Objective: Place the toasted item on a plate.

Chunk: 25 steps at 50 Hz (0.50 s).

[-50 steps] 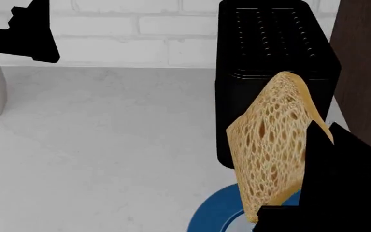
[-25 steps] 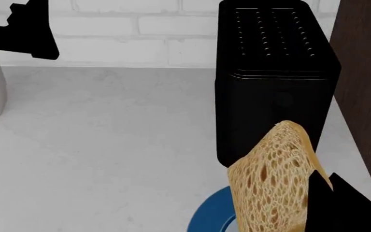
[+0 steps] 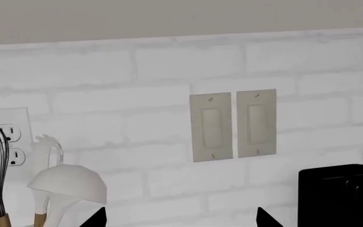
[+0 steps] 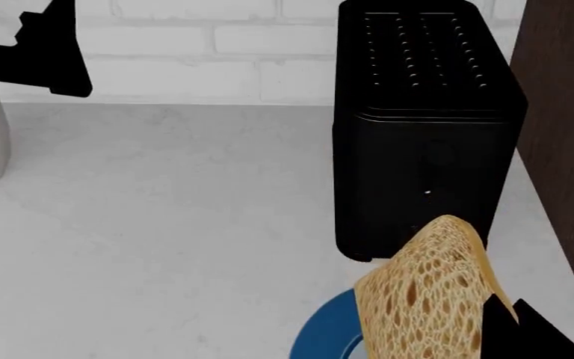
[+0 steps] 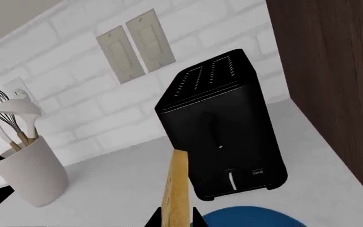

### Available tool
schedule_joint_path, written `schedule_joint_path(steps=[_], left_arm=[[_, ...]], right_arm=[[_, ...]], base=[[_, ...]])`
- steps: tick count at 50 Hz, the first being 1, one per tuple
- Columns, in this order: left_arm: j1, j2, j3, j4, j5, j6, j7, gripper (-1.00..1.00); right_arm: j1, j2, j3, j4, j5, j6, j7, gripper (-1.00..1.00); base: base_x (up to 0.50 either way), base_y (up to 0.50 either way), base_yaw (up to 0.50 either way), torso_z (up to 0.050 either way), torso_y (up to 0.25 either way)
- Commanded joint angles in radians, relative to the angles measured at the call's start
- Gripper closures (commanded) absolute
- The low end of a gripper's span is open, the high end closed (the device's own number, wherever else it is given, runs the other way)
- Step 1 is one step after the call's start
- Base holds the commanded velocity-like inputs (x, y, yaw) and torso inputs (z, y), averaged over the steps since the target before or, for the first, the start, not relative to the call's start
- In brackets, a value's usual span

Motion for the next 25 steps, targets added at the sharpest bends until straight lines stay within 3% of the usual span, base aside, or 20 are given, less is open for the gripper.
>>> schedule_joint_path(steps=[1,25], left_arm=[[0.002,-0.001,-0.002,-0.003,-0.002,0.008,-0.002,-1.0],[0.003,-0.001,0.014,0.01,-0.009,0.006,-0.009,-1.0]], right_arm=[[-0.031,-0.043,0.044,0.004,-0.038,0.042,-0.058,1.0],[-0.056,-0.171,0.152,0.036,-0.215,0.194,-0.268,1.0]], base=[[0.0,0.0,0.0,0.0,0.0],[0.0,0.0,0.0,0.0,0.0]])
